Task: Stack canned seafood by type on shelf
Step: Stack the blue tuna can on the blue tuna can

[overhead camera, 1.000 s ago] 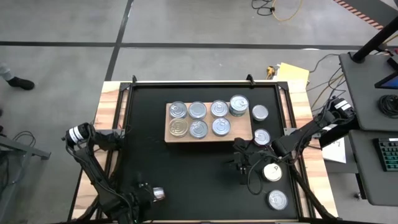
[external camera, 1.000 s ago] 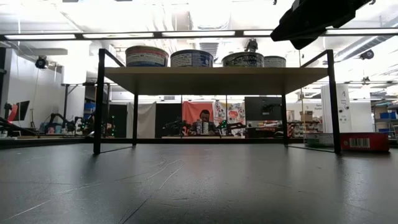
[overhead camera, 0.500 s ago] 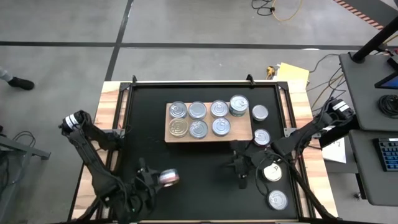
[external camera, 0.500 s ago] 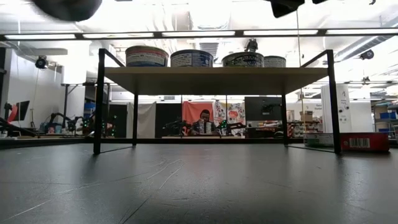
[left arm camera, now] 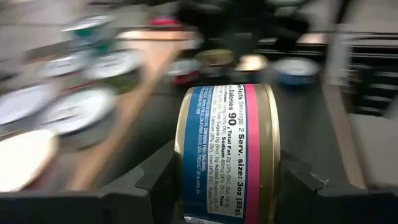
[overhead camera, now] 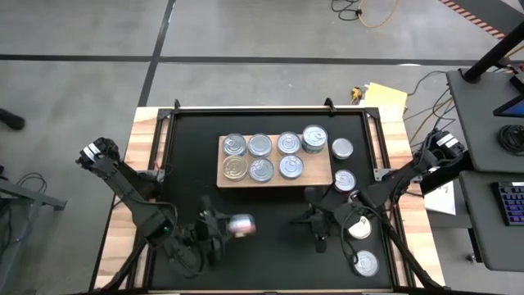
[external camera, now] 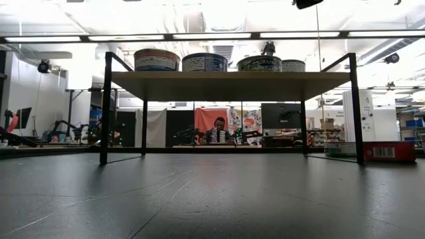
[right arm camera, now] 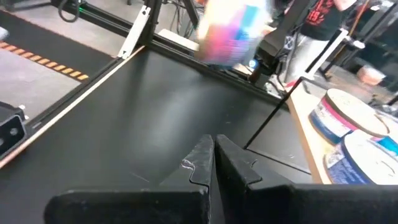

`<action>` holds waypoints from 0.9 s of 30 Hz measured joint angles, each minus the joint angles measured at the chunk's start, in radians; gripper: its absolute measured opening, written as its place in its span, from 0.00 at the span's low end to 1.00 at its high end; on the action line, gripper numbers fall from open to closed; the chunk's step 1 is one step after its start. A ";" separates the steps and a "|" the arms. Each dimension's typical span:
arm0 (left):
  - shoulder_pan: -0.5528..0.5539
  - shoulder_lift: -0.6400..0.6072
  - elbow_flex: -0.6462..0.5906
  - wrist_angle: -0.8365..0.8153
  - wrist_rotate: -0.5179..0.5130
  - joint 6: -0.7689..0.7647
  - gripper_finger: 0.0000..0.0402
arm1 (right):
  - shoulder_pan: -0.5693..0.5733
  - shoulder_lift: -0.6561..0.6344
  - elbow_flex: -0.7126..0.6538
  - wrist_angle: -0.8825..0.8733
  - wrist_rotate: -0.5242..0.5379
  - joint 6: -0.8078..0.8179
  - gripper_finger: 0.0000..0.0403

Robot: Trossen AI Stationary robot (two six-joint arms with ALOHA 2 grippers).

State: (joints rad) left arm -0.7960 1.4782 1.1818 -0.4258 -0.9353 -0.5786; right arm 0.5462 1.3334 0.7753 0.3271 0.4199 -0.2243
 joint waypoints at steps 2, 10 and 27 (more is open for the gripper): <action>0.016 -0.002 -0.060 0.197 0.103 0.143 0.43 | 0.016 0.000 0.000 0.000 0.035 -0.013 0.02; 0.102 -0.027 -0.371 0.970 0.306 0.361 0.43 | 0.078 -0.003 0.000 0.004 0.116 -0.059 0.02; 0.157 0.009 -0.595 1.490 0.328 -0.453 0.43 | 0.126 0.181 0.159 0.072 0.341 -0.904 0.02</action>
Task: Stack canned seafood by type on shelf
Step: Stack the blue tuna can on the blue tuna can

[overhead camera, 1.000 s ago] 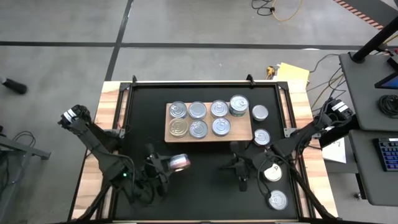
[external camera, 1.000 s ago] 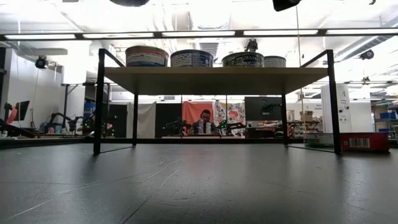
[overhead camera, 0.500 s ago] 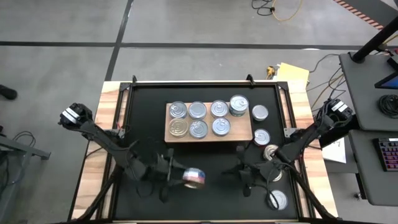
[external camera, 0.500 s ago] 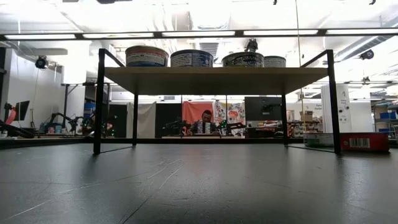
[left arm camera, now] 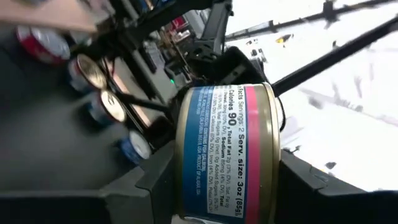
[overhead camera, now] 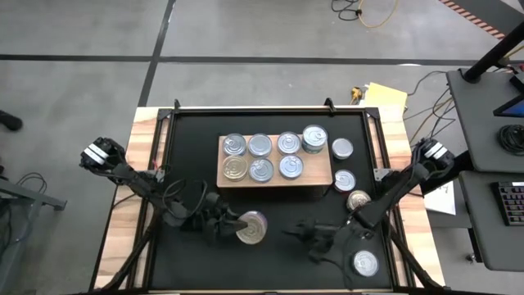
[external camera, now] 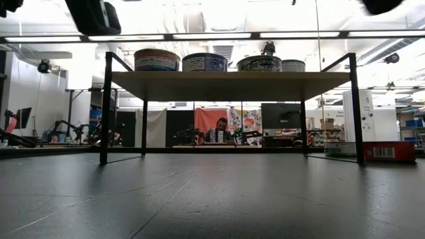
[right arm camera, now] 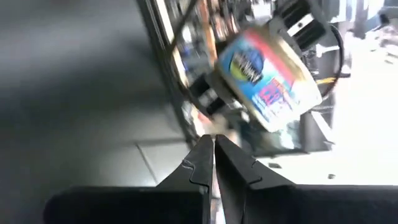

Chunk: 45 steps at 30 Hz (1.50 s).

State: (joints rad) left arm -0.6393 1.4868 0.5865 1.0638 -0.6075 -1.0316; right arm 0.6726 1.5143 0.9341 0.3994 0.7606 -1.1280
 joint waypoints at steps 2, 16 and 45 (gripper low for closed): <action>-0.015 0.000 0.006 -0.005 -0.009 -0.072 0.43 | -0.001 0.041 0.037 0.003 0.070 -0.078 0.02; -0.101 0.000 0.007 -0.133 -0.165 -0.297 0.43 | 0.022 0.198 0.245 0.001 0.198 -0.435 0.02; -0.101 0.000 0.006 -0.148 -0.149 -0.282 0.44 | -0.010 0.205 0.297 -0.095 0.015 -0.371 0.81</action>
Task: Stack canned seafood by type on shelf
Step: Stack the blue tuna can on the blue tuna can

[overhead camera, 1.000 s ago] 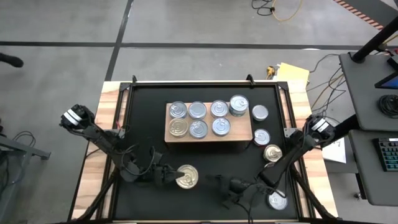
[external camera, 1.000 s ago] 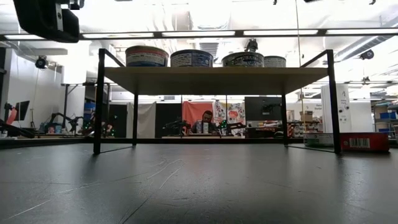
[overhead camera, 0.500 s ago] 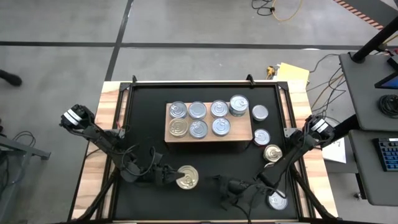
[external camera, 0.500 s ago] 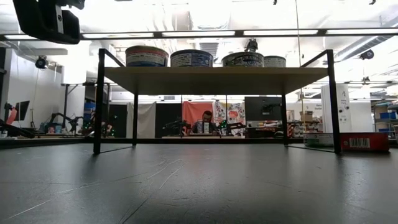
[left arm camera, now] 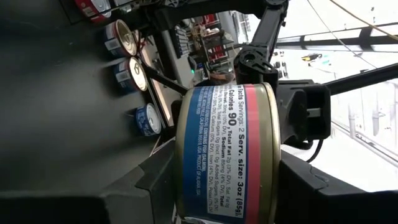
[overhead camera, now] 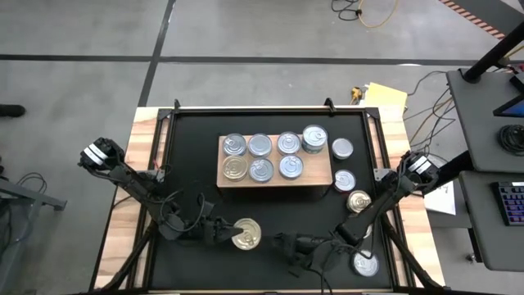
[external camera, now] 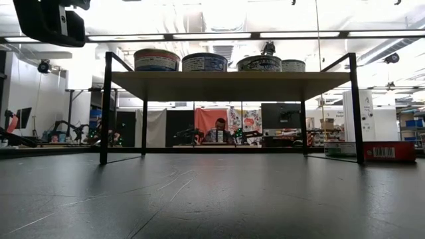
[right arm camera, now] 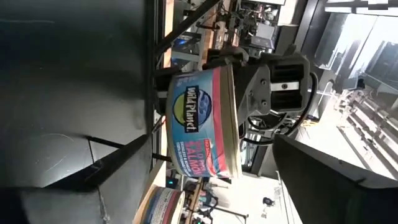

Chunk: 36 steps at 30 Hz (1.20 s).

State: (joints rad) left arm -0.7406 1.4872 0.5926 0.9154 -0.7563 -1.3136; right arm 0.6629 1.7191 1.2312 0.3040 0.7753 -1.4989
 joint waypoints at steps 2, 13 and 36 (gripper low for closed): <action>0.001 0.000 0.000 0.000 0.000 0.000 0.44 | -0.009 0.000 0.000 0.009 -0.016 0.001 0.83; 0.014 0.001 0.031 0.003 -0.001 0.024 0.44 | -0.039 0.000 0.002 0.015 -0.104 -0.011 0.82; 0.018 0.001 0.147 -0.163 0.015 0.071 0.49 | -0.055 0.000 0.004 0.039 -0.103 -0.257 0.57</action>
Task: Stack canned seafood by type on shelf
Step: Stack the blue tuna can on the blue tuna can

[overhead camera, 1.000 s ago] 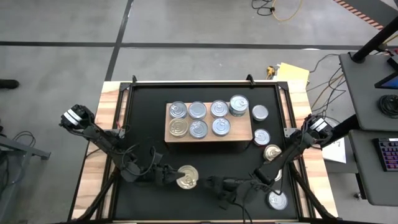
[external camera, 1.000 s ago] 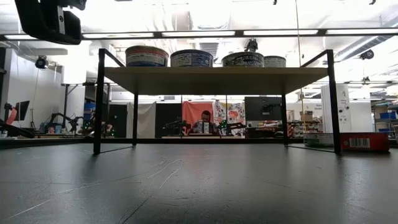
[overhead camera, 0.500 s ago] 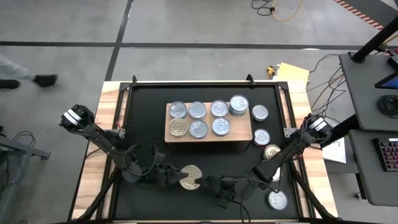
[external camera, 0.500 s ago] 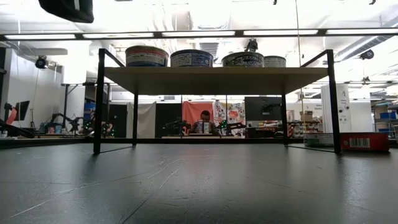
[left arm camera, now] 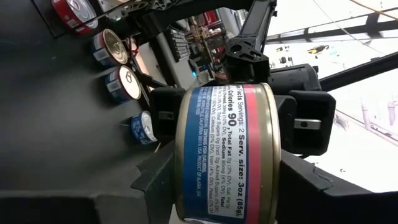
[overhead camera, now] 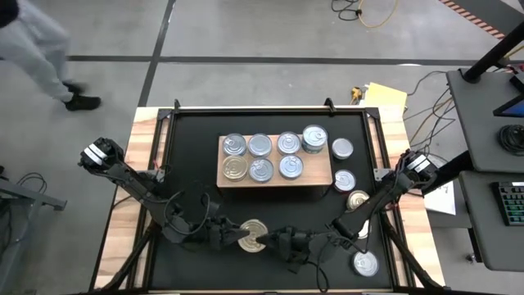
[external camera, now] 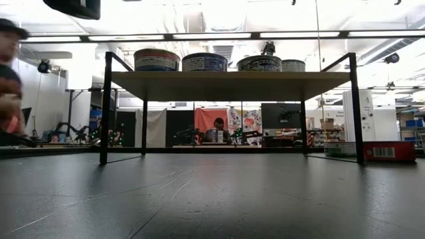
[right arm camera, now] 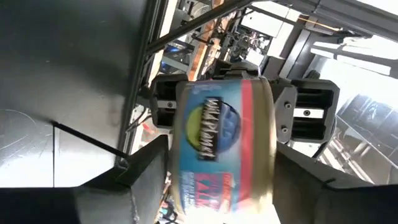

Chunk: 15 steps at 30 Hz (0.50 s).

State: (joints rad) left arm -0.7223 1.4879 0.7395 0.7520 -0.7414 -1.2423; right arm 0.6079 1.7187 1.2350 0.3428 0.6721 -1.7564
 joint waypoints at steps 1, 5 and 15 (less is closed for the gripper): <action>0.000 0.000 0.000 0.000 0.001 0.003 0.51 | 0.000 0.000 0.000 -0.001 0.001 0.001 0.55; 0.001 0.000 0.008 -0.005 0.001 0.037 0.56 | 0.000 0.000 0.000 0.004 0.001 0.001 0.48; 0.003 -0.010 0.013 -0.019 -0.036 0.170 0.62 | 0.000 0.000 0.000 0.039 0.027 0.028 0.47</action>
State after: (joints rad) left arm -0.7197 1.4777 0.7525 0.7334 -0.7776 -1.0722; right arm 0.6075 1.7187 1.2346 0.3817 0.6994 -1.7280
